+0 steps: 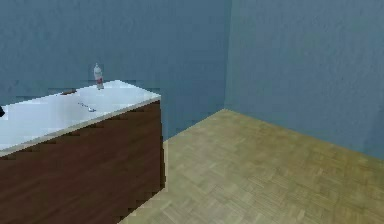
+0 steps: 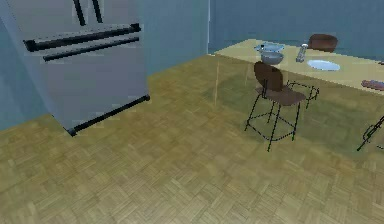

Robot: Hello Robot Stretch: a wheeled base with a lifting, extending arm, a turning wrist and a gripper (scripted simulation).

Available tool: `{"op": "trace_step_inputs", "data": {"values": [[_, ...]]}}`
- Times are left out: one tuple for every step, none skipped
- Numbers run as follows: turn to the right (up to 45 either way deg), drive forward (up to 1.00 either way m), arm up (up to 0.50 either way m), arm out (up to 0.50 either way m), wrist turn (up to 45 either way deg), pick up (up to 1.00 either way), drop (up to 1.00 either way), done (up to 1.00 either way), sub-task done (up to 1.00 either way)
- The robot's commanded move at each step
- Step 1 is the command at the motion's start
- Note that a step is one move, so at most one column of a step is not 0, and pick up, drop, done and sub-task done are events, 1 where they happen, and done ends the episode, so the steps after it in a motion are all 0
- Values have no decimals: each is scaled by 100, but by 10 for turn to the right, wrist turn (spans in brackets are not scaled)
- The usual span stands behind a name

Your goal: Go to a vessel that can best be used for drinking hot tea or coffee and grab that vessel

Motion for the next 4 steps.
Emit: {"op": "trace_step_inputs", "data": {"values": [[-90,0,0,0,0,0,0,0,0],[0,50,0,0,0,0,0,0,0],[-450,0,0,0,0,0,0,0,0],[-450,0,0,0,0,0,0,0,0]]}}
